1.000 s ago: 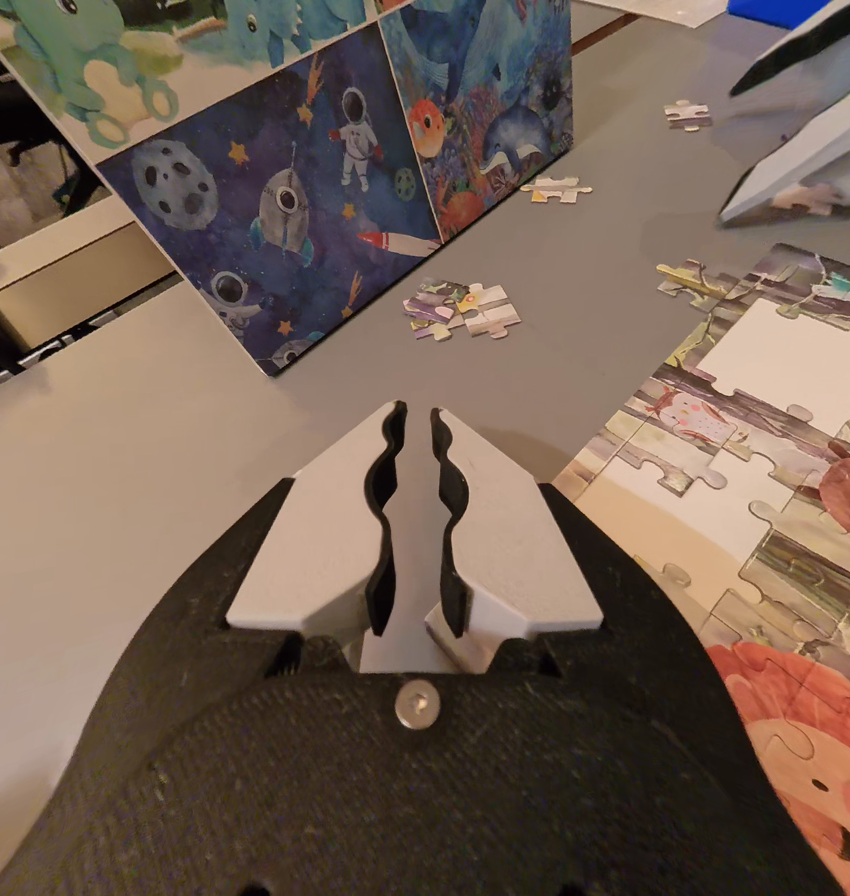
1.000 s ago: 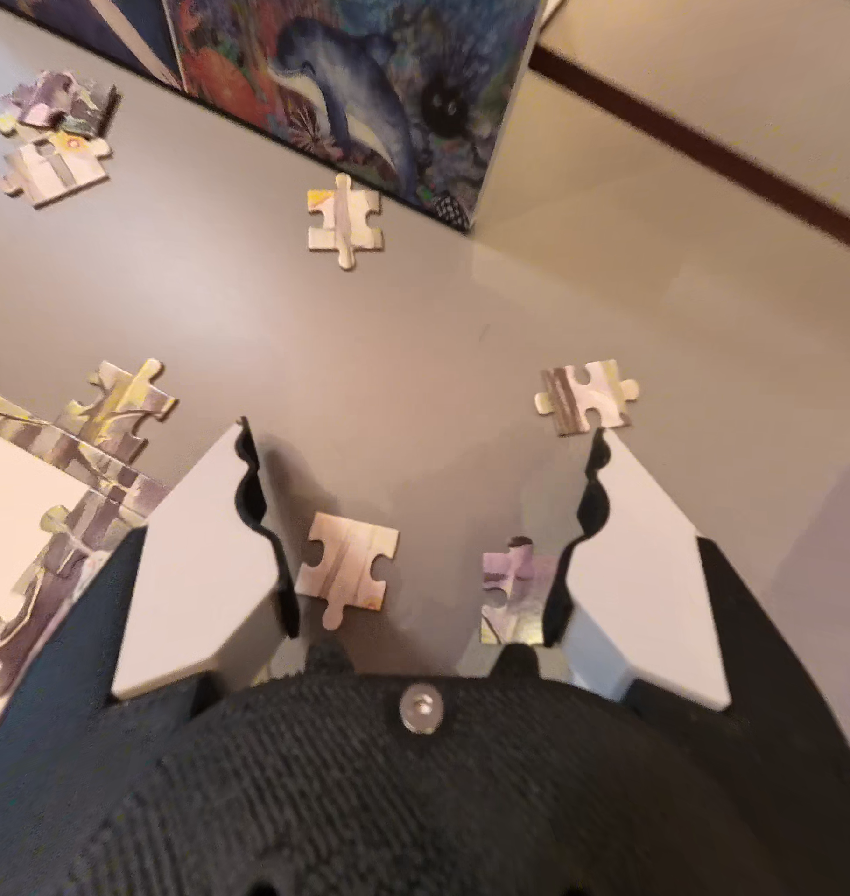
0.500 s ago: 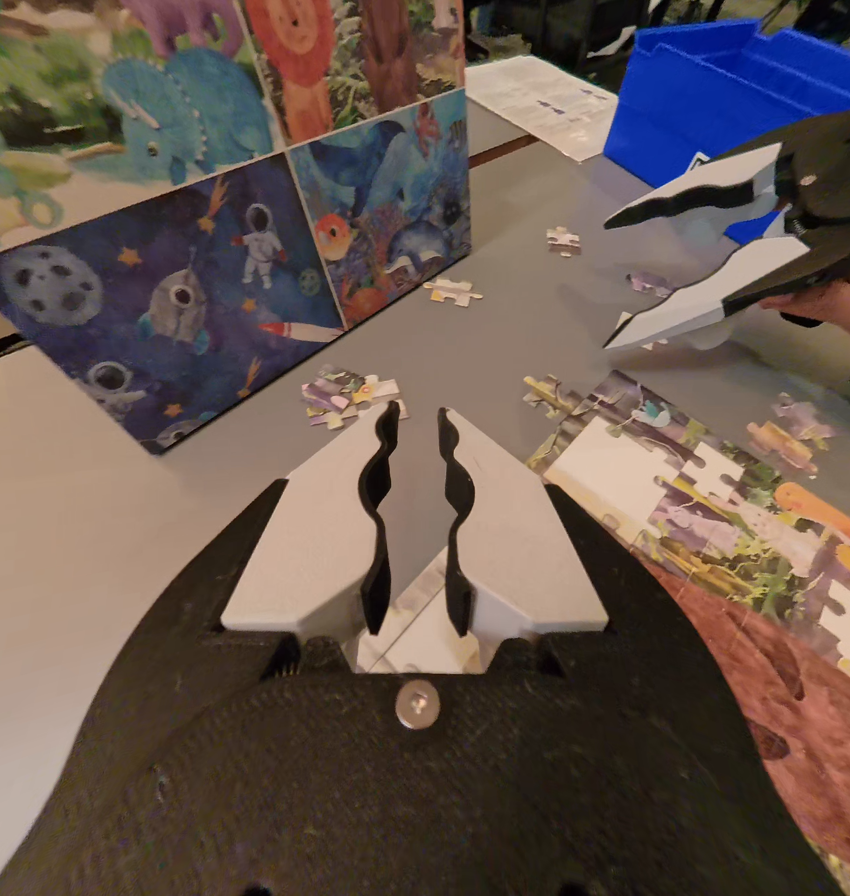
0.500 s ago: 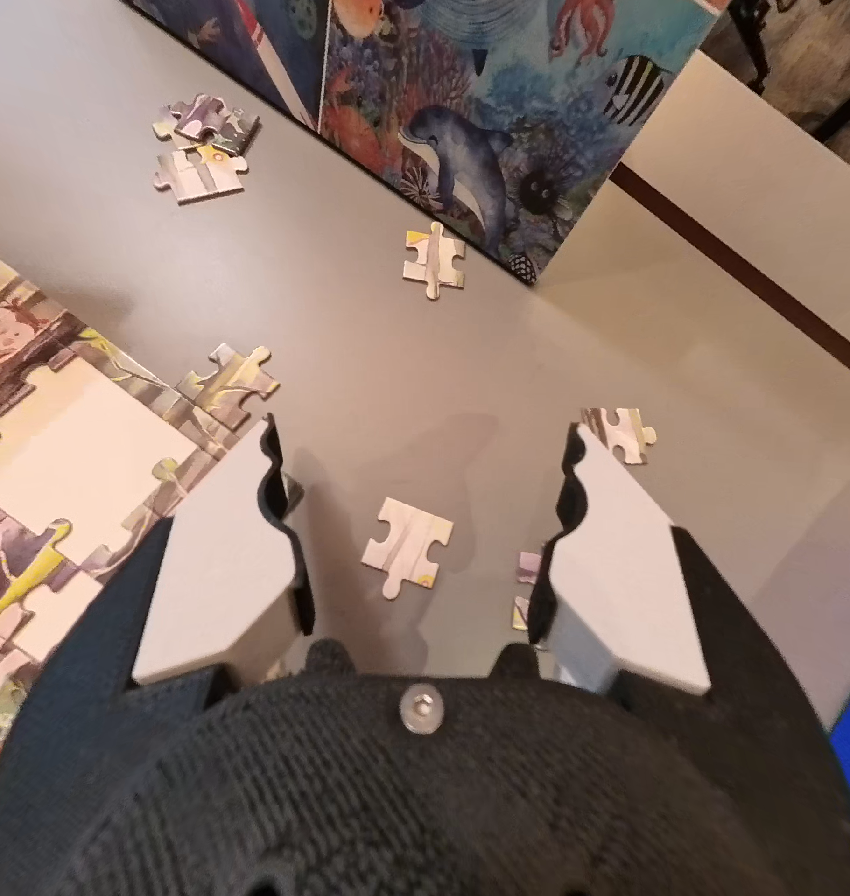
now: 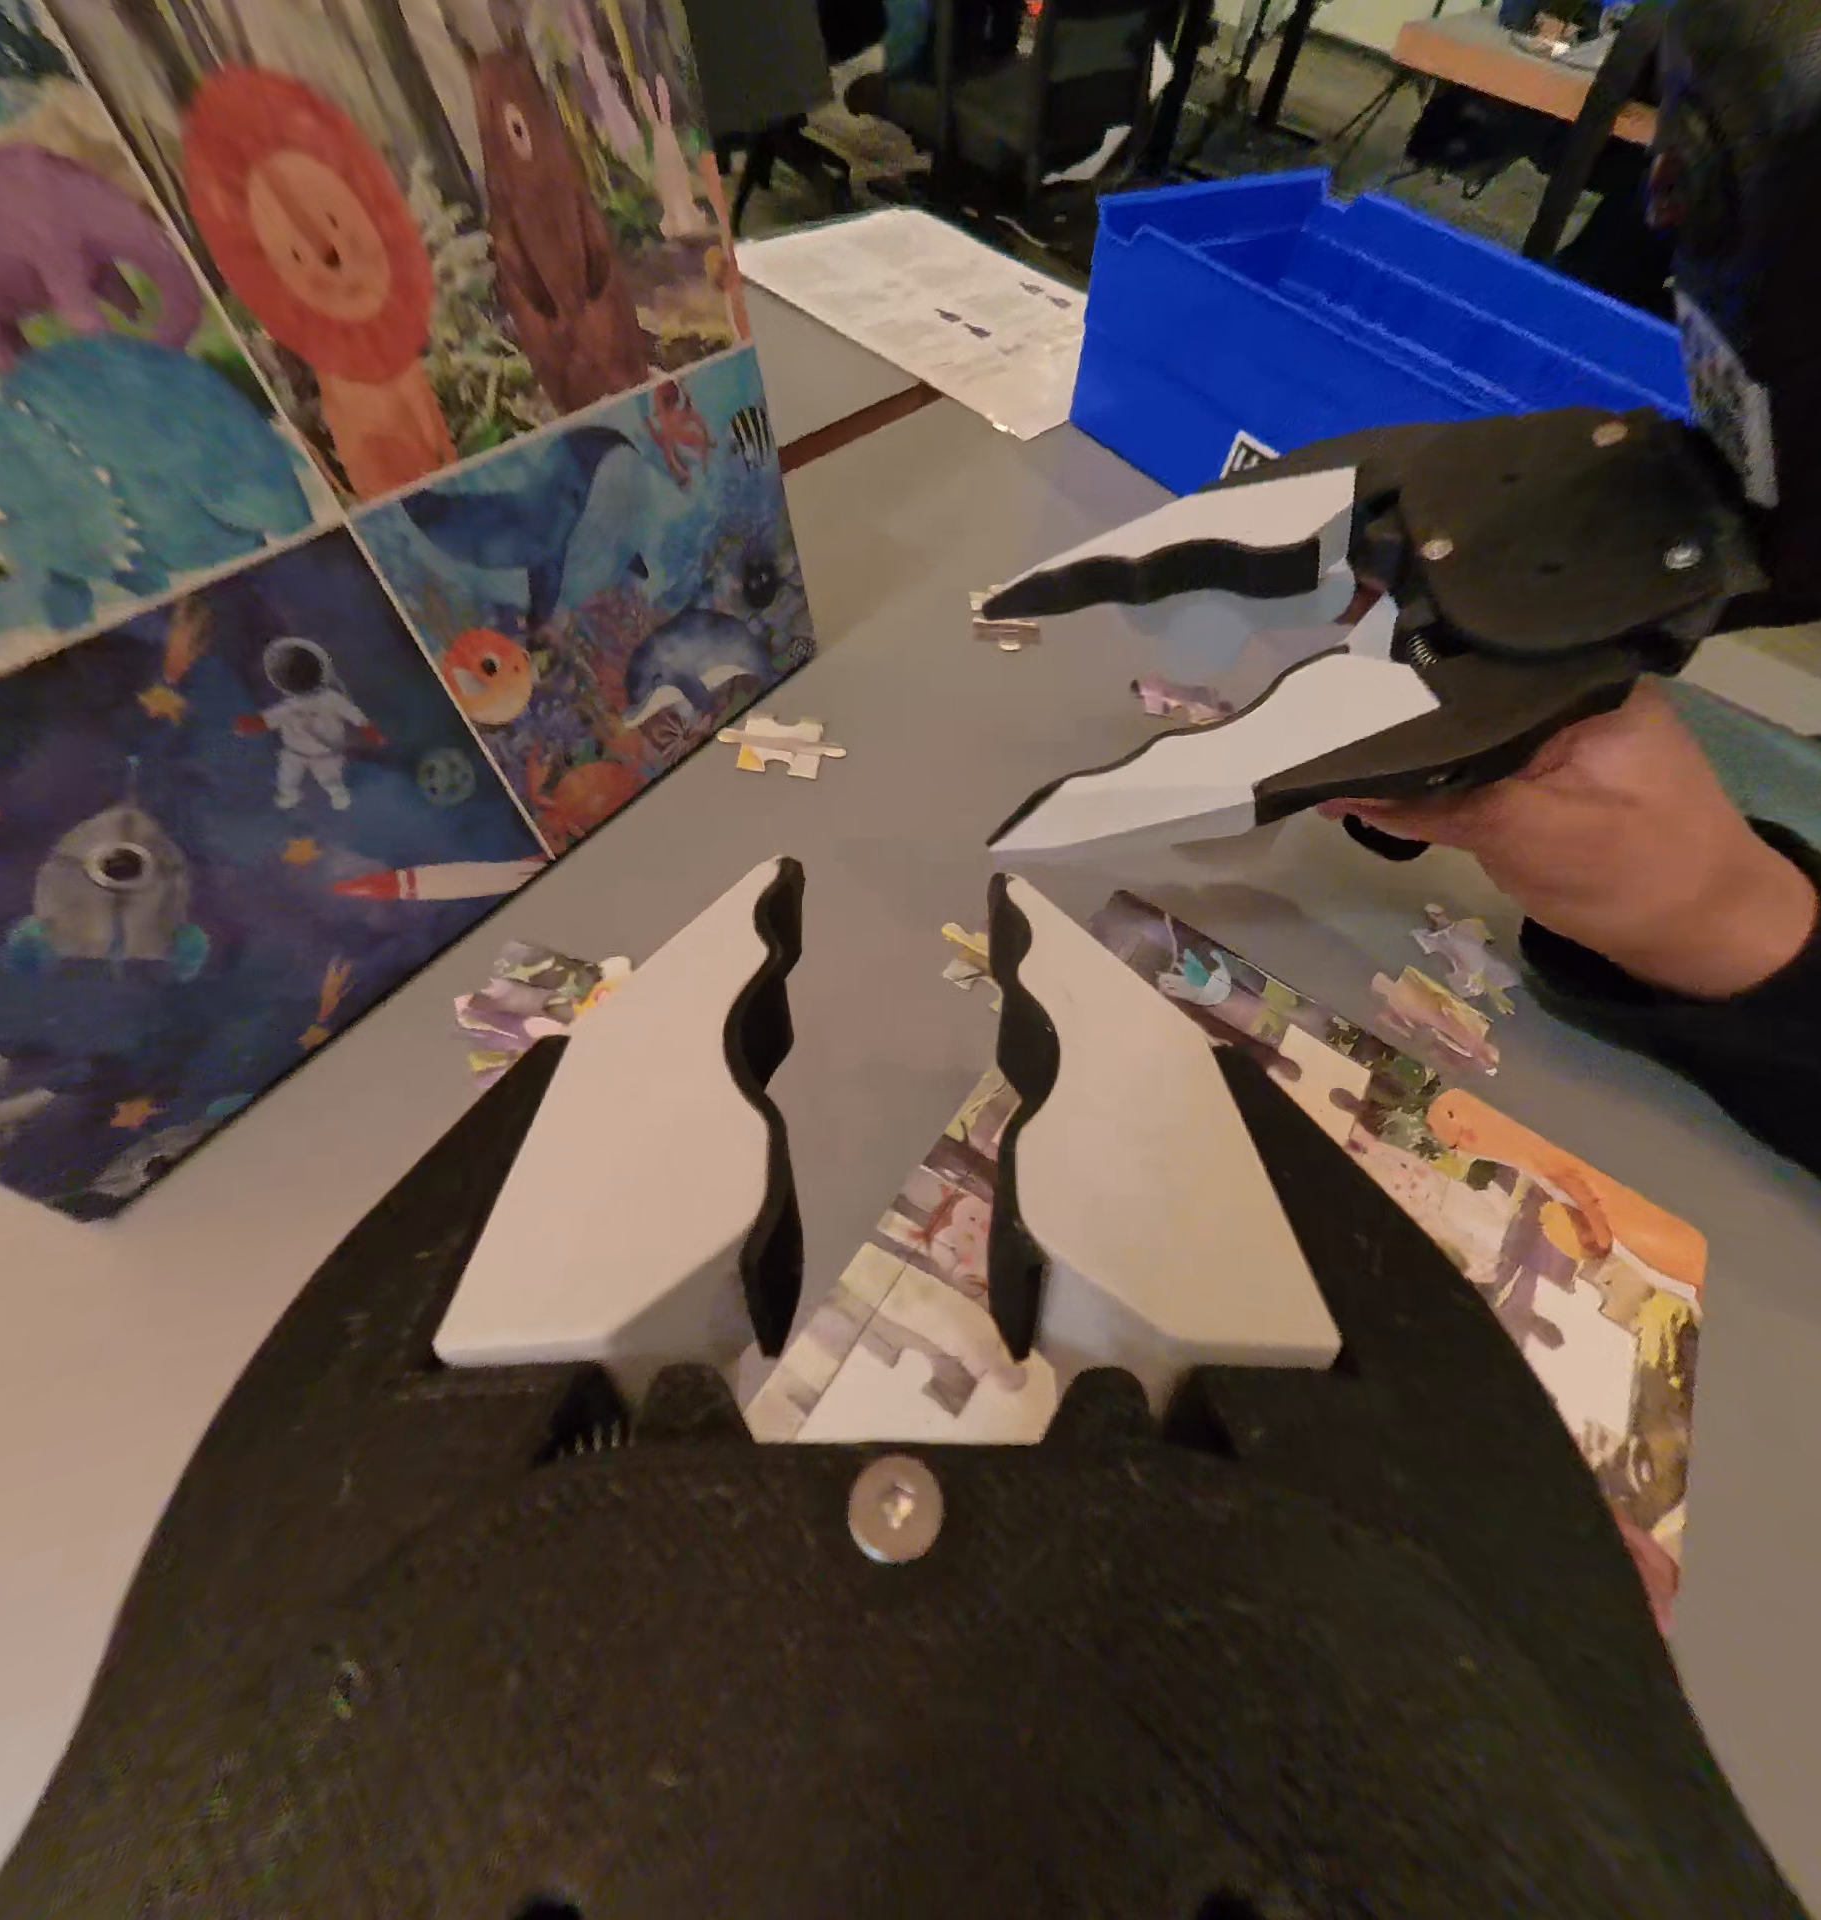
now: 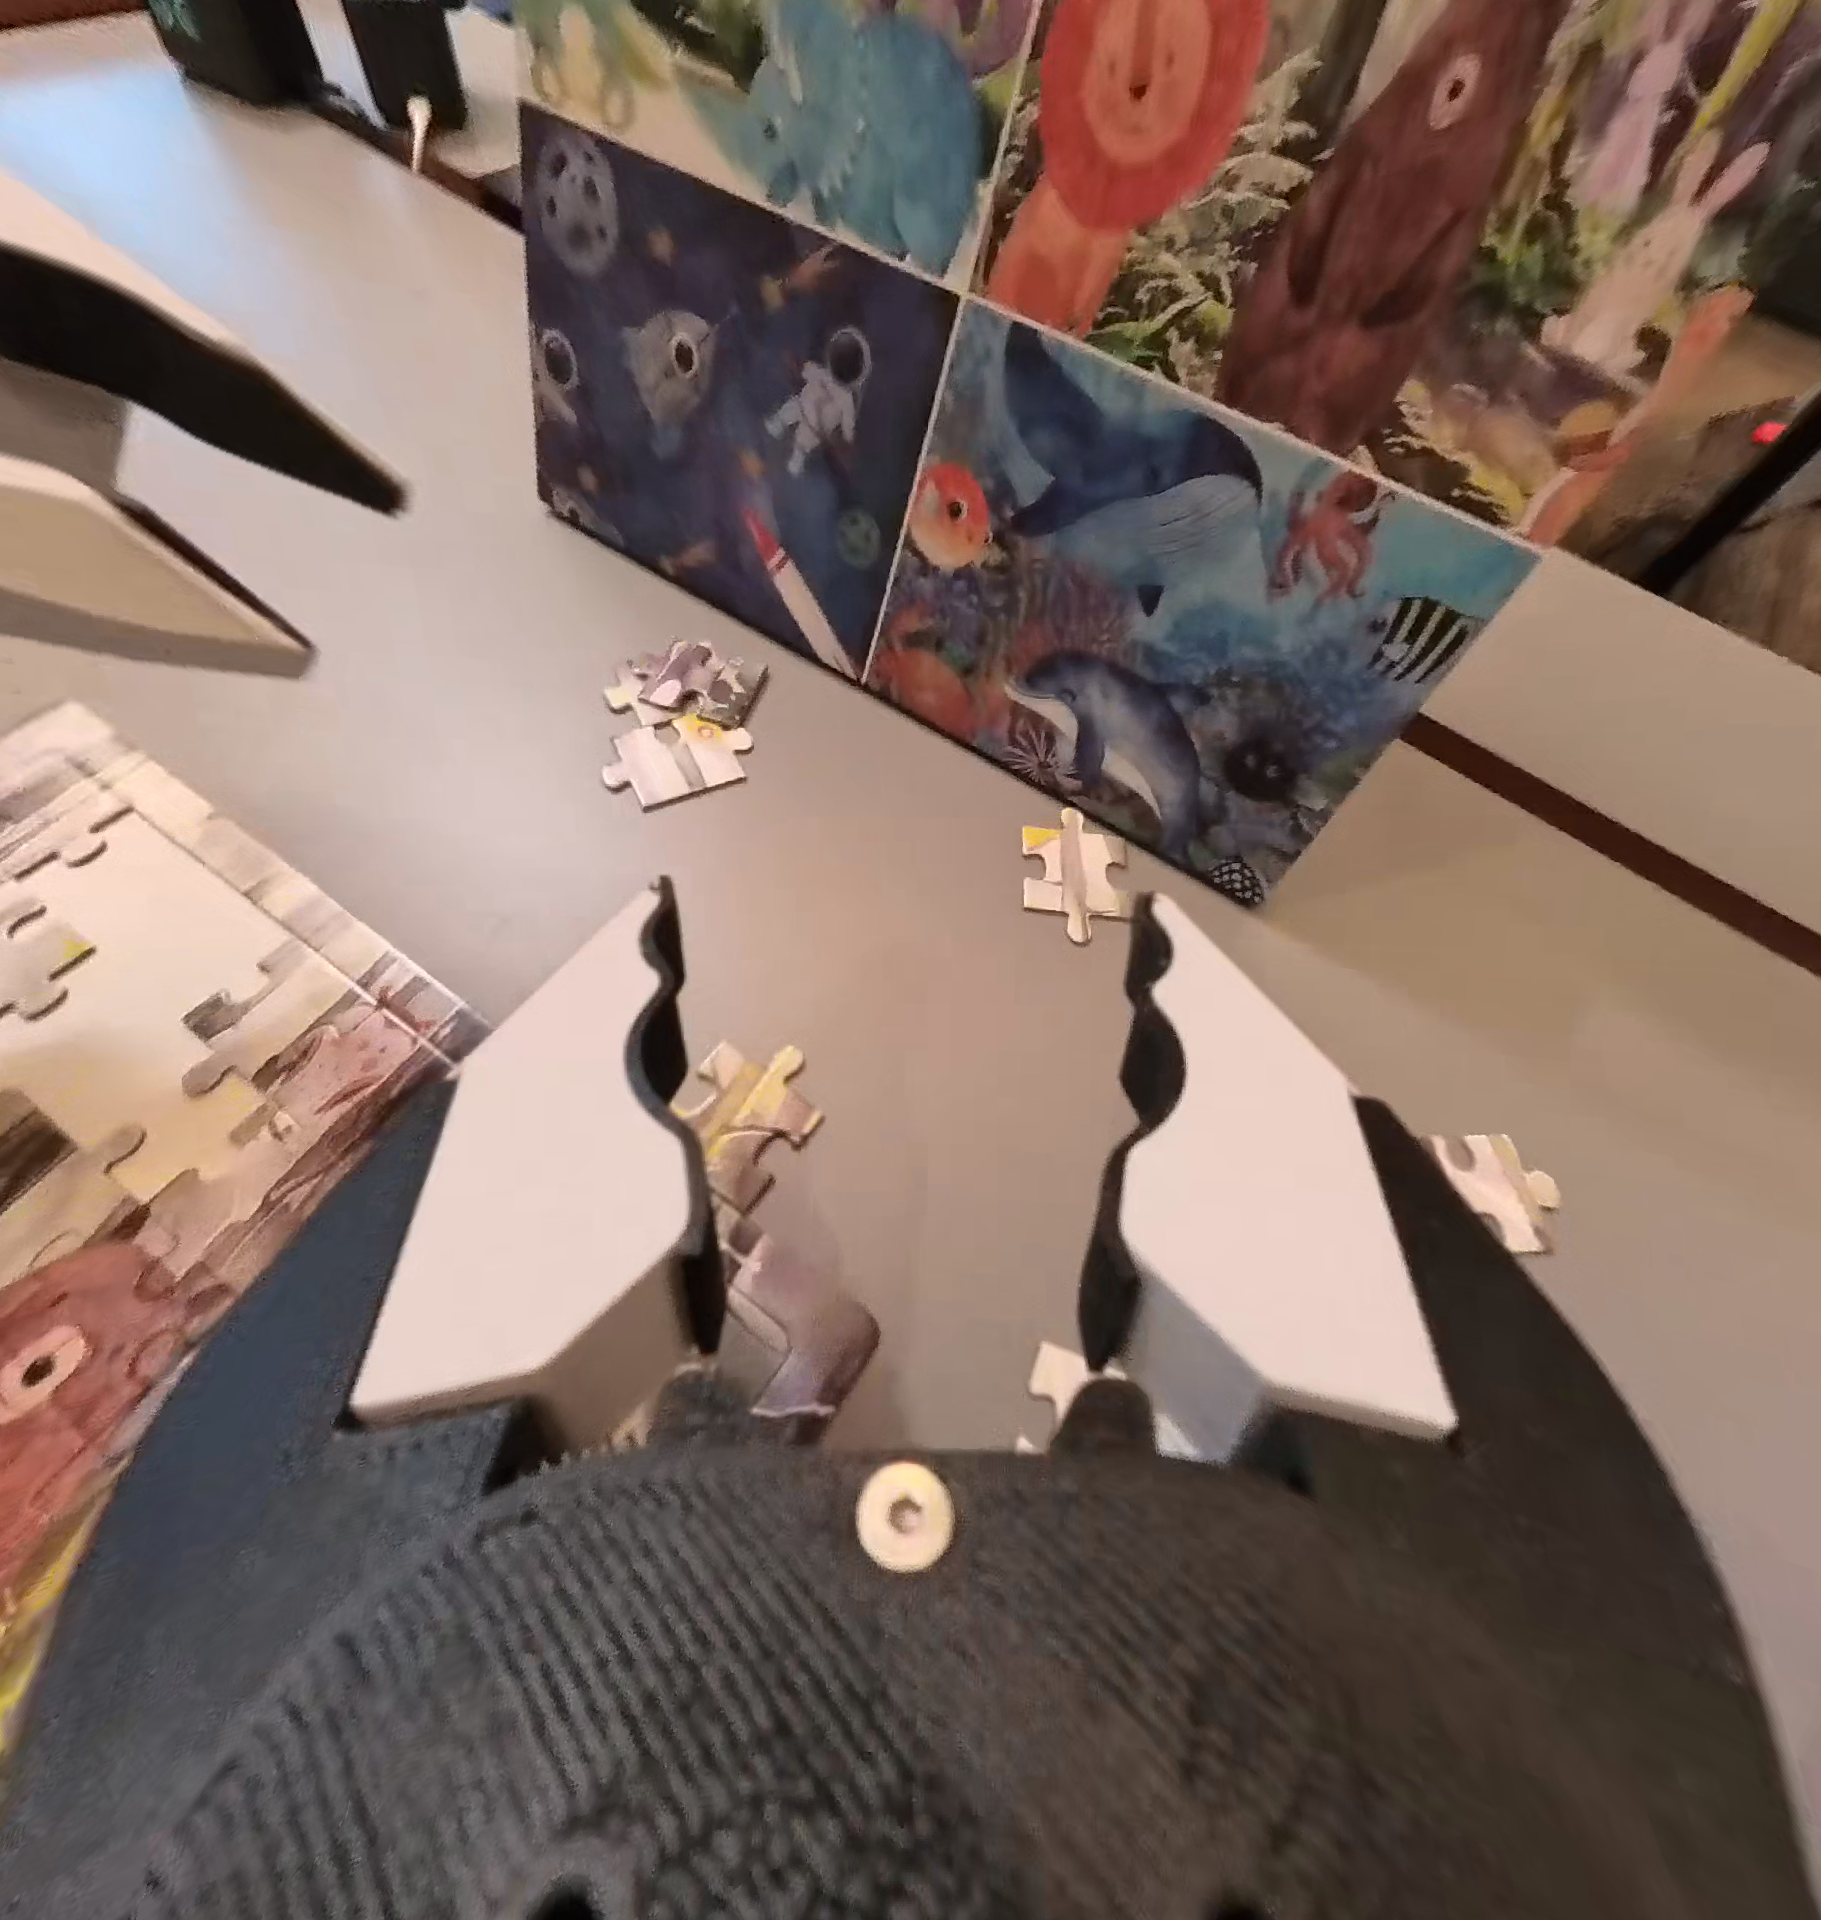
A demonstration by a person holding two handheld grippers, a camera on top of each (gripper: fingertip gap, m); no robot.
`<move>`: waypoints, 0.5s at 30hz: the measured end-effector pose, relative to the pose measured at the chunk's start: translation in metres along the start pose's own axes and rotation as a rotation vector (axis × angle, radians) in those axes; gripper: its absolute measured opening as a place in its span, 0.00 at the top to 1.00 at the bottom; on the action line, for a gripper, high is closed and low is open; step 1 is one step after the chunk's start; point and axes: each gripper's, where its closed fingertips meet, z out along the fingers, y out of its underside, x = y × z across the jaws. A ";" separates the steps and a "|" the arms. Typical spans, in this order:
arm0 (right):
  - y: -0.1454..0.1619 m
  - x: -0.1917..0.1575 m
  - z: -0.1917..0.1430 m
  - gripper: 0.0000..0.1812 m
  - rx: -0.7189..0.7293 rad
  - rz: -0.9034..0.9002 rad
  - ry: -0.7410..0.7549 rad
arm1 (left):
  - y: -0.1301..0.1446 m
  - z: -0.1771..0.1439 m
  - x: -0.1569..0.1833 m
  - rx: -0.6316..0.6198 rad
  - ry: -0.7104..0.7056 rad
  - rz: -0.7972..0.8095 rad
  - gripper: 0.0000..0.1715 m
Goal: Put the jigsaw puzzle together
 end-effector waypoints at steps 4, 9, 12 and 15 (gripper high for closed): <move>0.016 -0.005 0.004 0.54 -0.025 0.031 -0.045 | -0.003 -0.019 -0.007 0.053 -0.036 0.038 0.79; 0.022 -0.012 0.005 0.57 -0.027 0.054 -0.091 | 0.010 -0.027 -0.010 0.100 -0.030 0.014 0.78; 0.023 -0.010 -0.001 0.60 -0.028 0.004 -0.058 | 0.021 -0.027 -0.013 0.091 -0.030 0.022 0.78; 0.024 -0.006 -0.004 0.60 -0.016 -0.007 -0.036 | 0.028 -0.025 -0.017 0.074 -0.027 0.030 0.78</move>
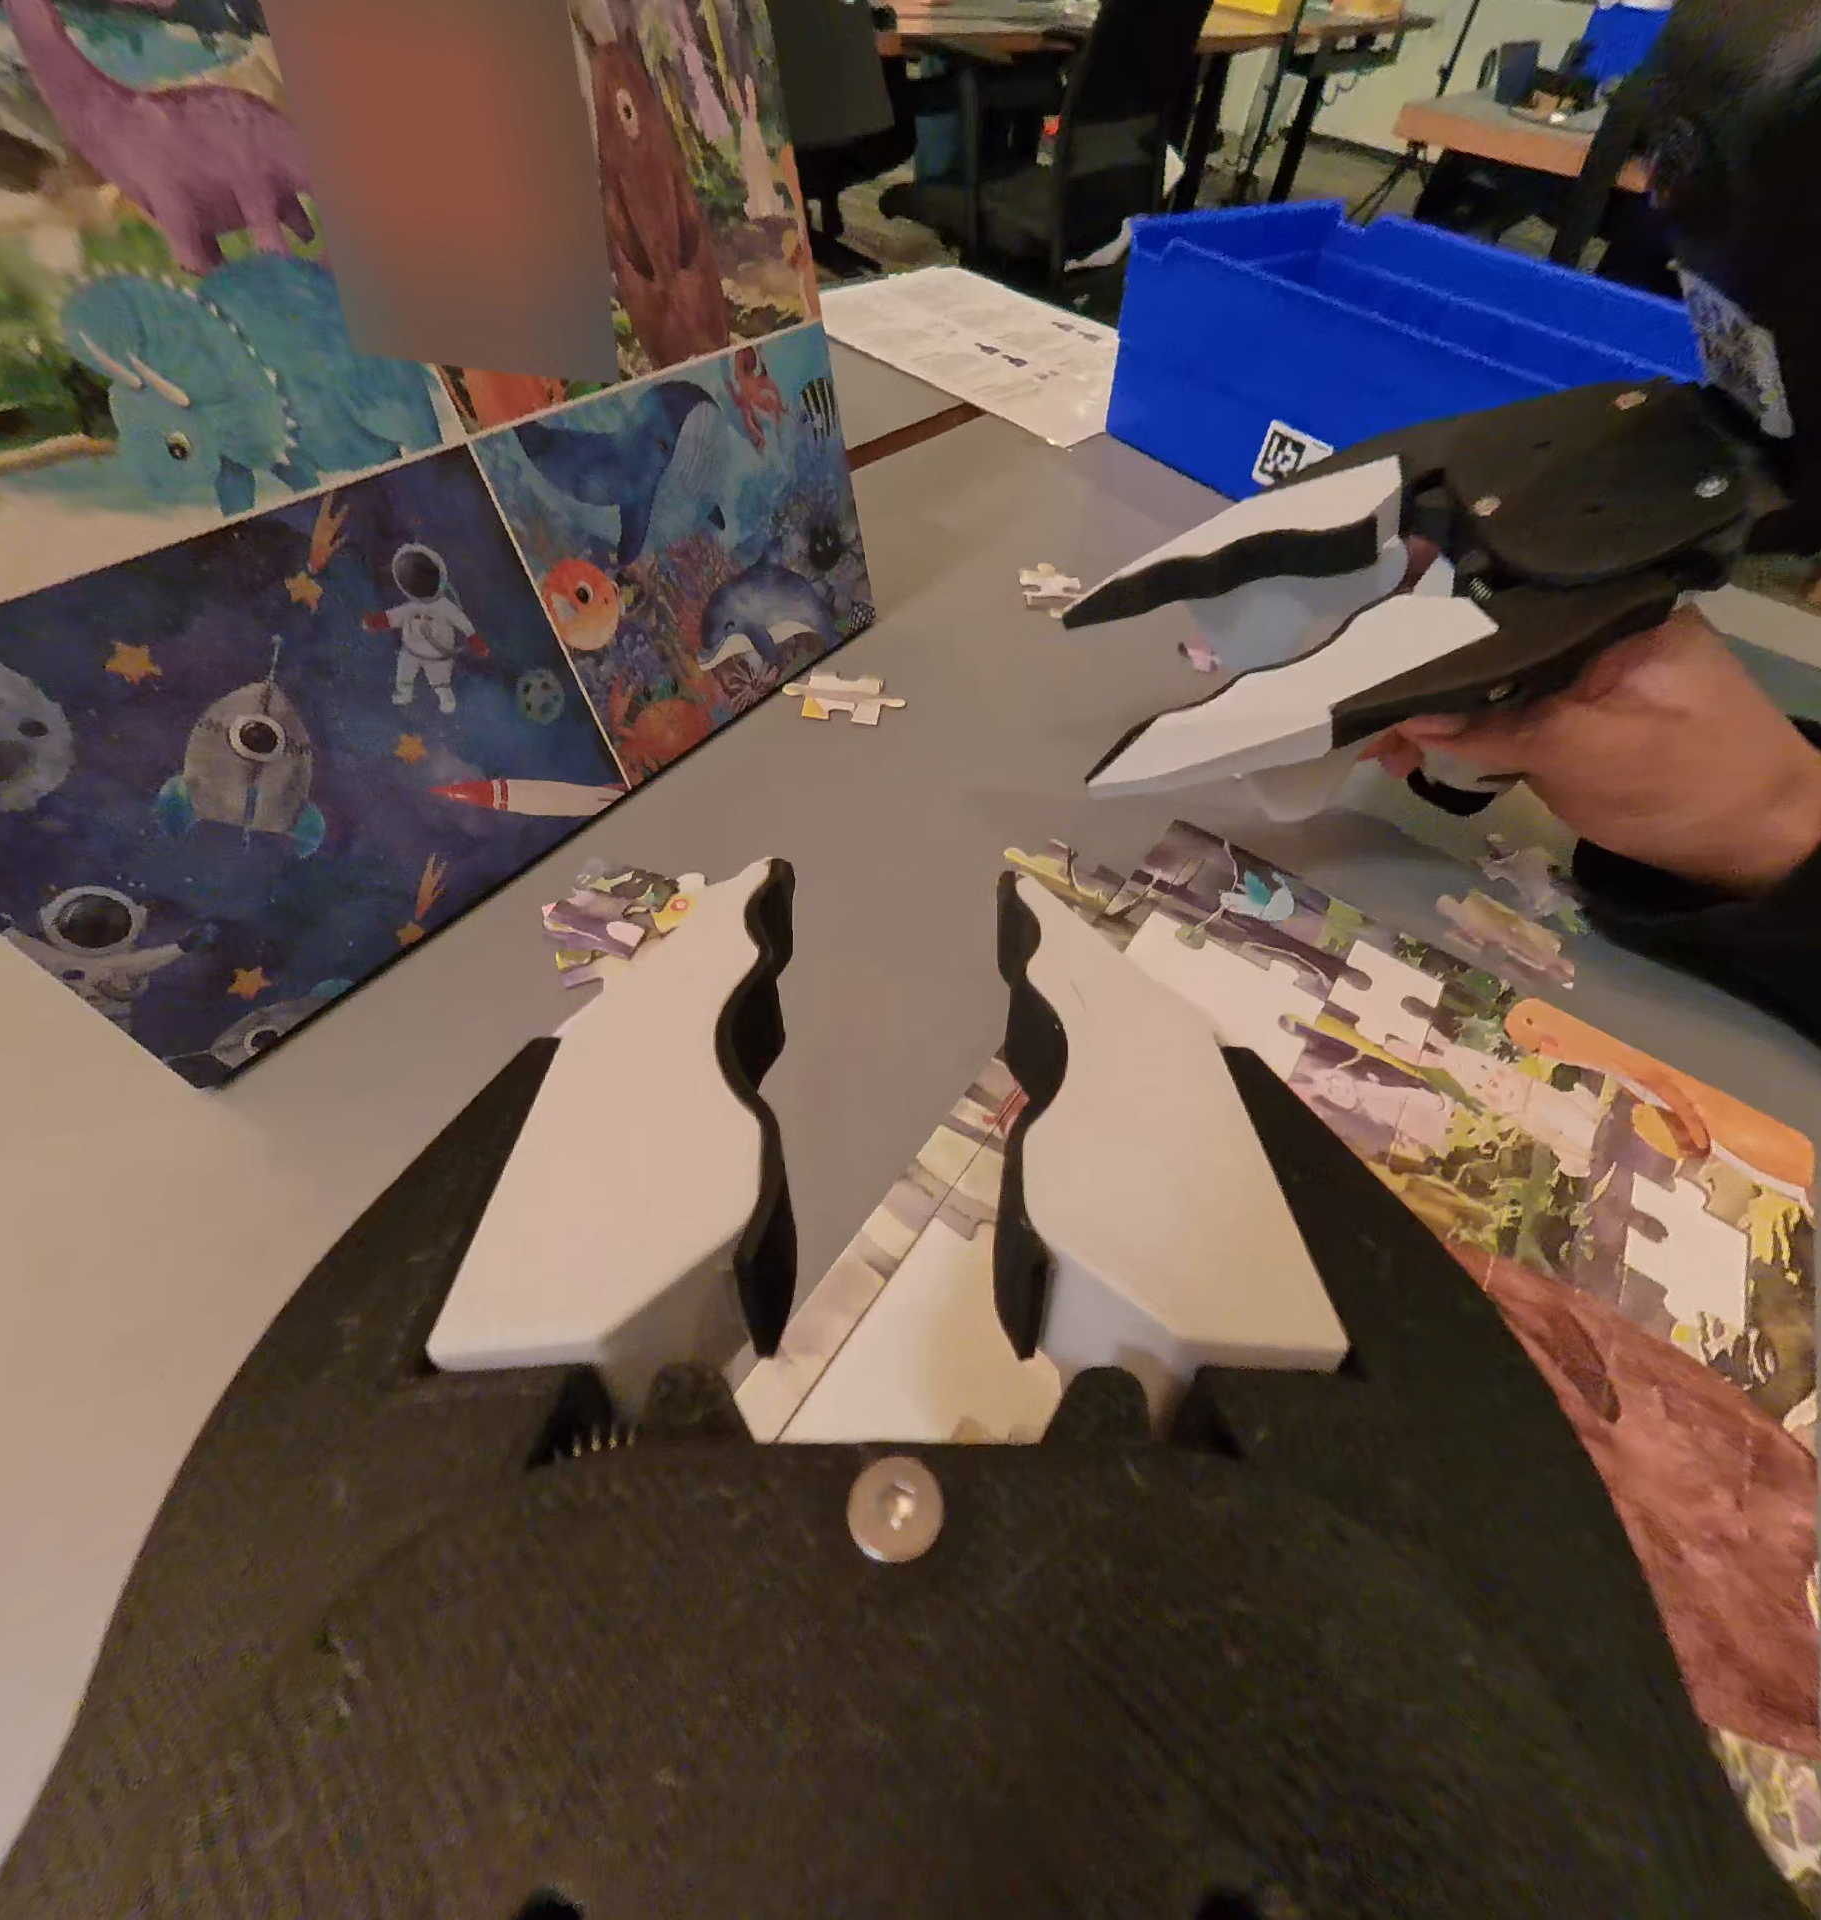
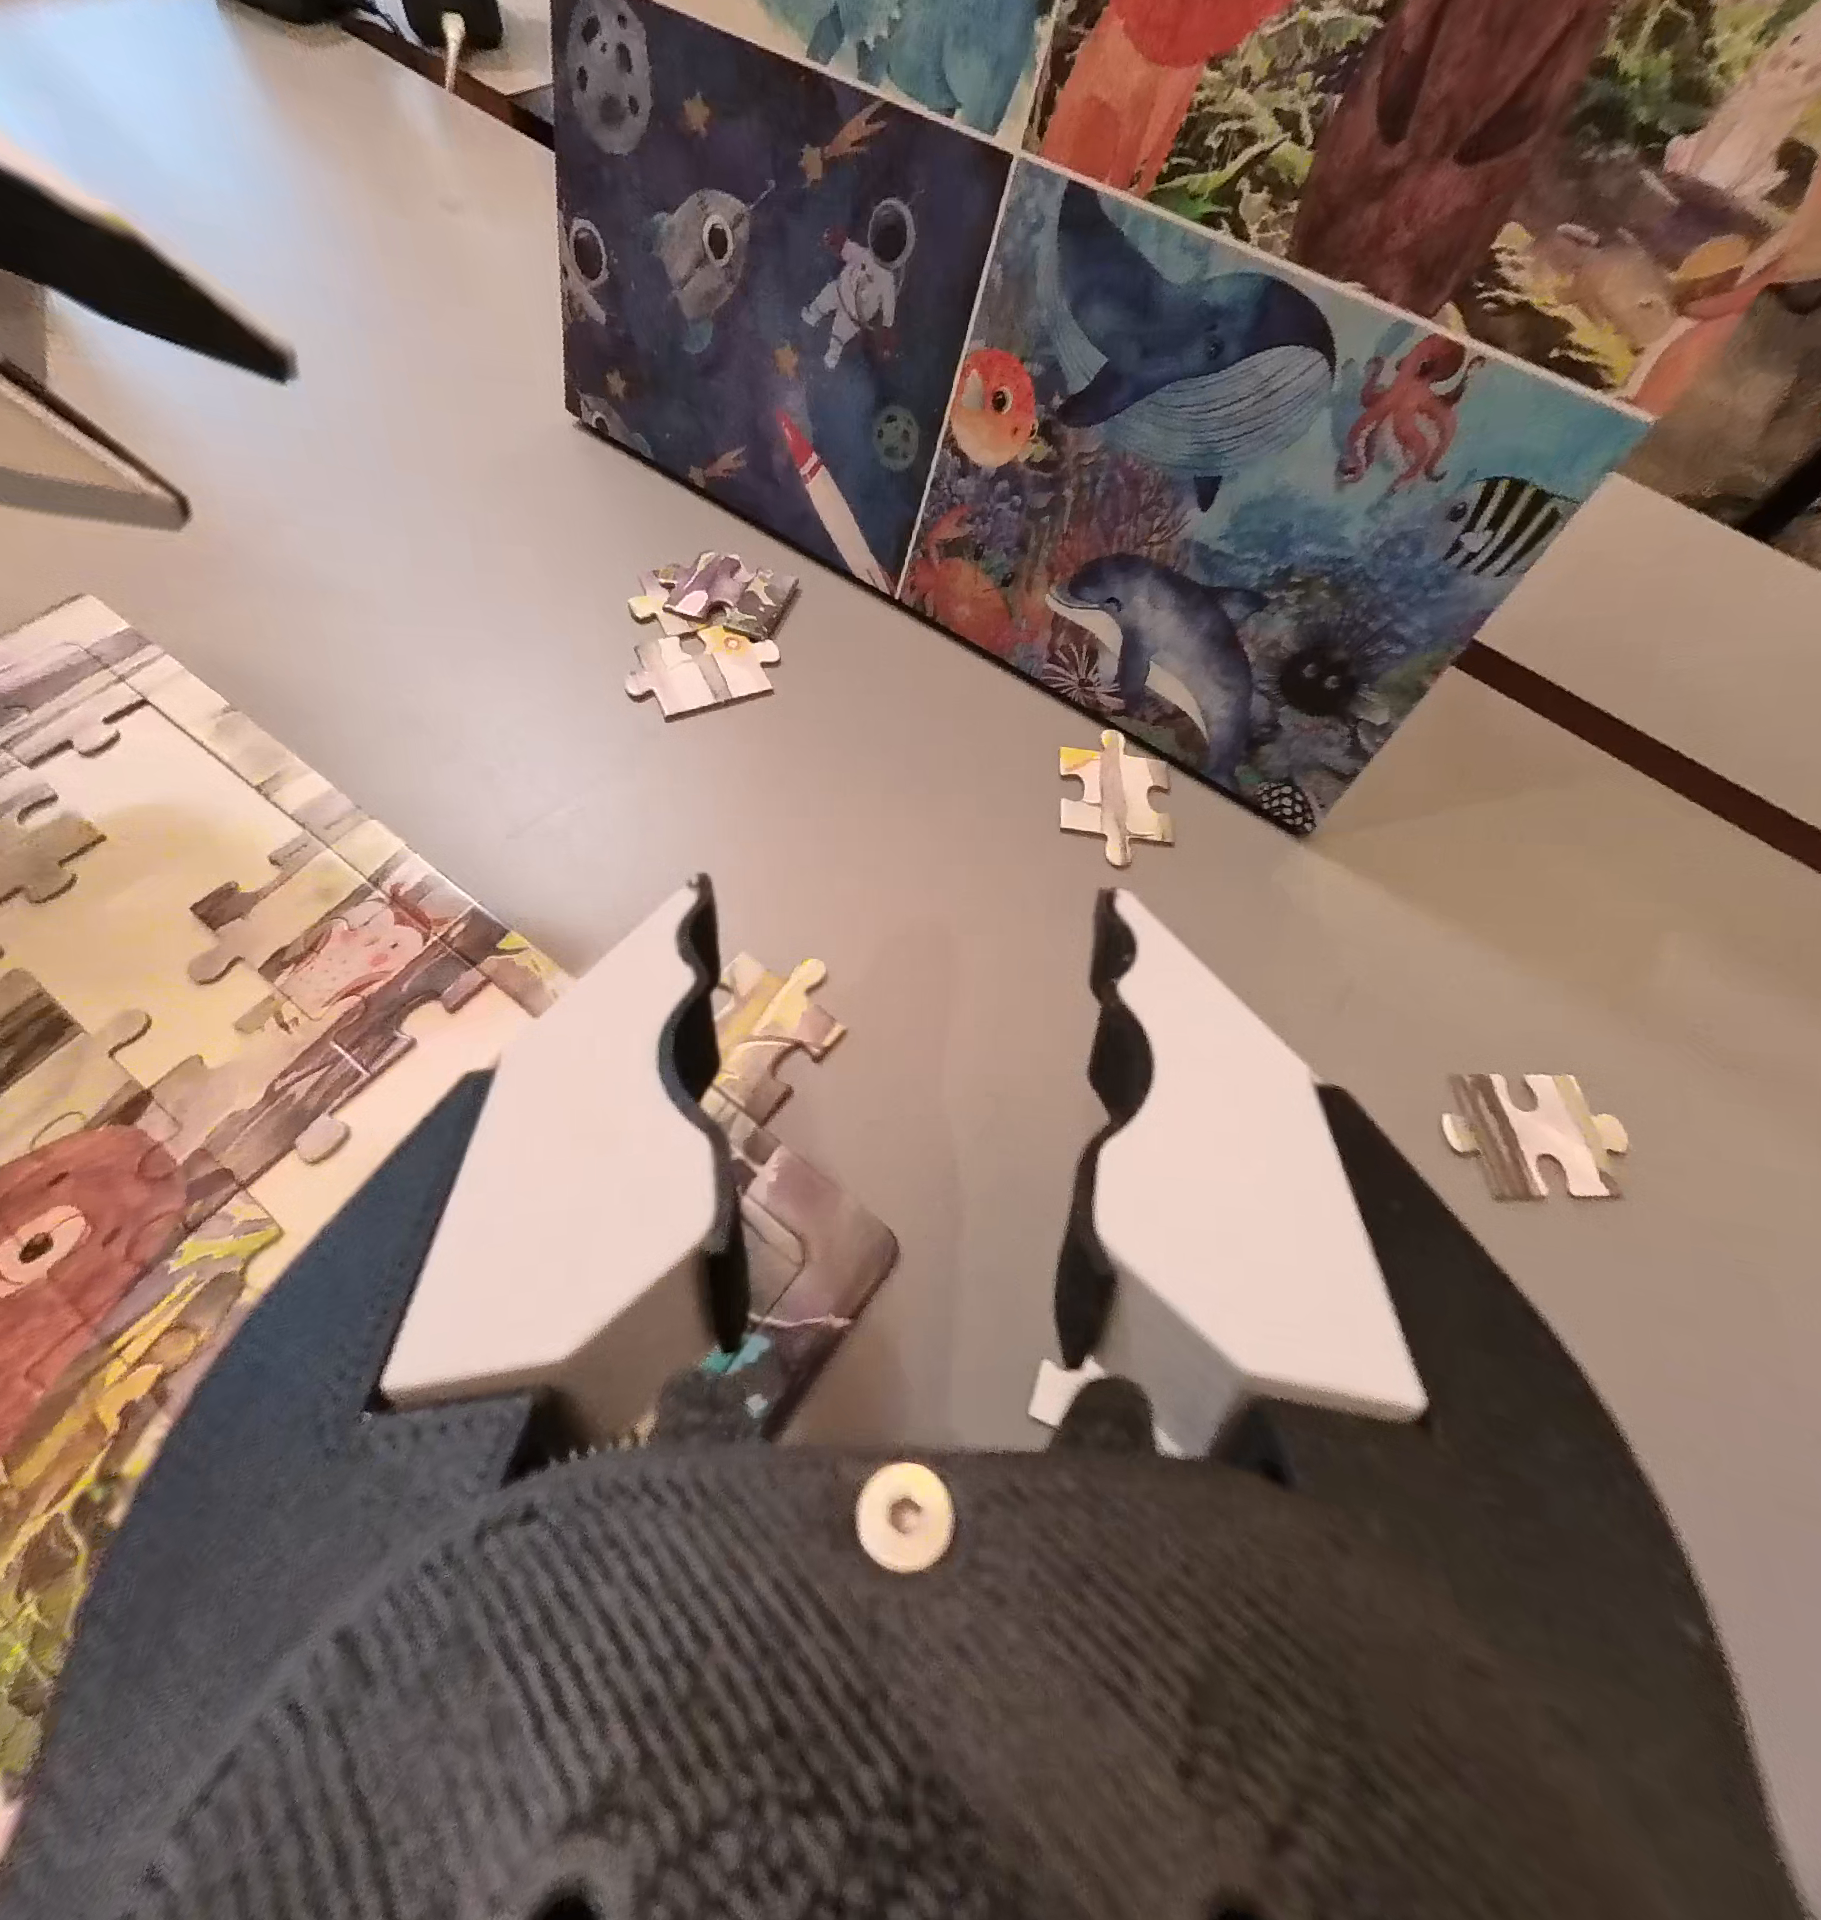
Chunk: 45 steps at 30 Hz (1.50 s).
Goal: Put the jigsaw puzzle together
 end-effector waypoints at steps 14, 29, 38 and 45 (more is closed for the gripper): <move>0.007 0.005 0.003 0.58 -0.032 -0.014 0.016 | 0.018 -0.003 -0.010 -0.051 -0.038 0.036 0.79; 0.013 0.009 0.012 0.55 -0.086 -0.031 0.054 | 0.001 0.001 -0.017 -0.030 -0.096 -0.006 0.78; 0.013 0.024 0.003 0.62 -0.028 -0.098 0.133 | 0.002 0.013 -0.033 -0.089 -0.072 -0.009 0.75; 0.016 0.023 0.003 0.60 0.000 0.042 0.033 | -0.004 -0.009 -0.036 -0.001 -0.056 -0.035 0.76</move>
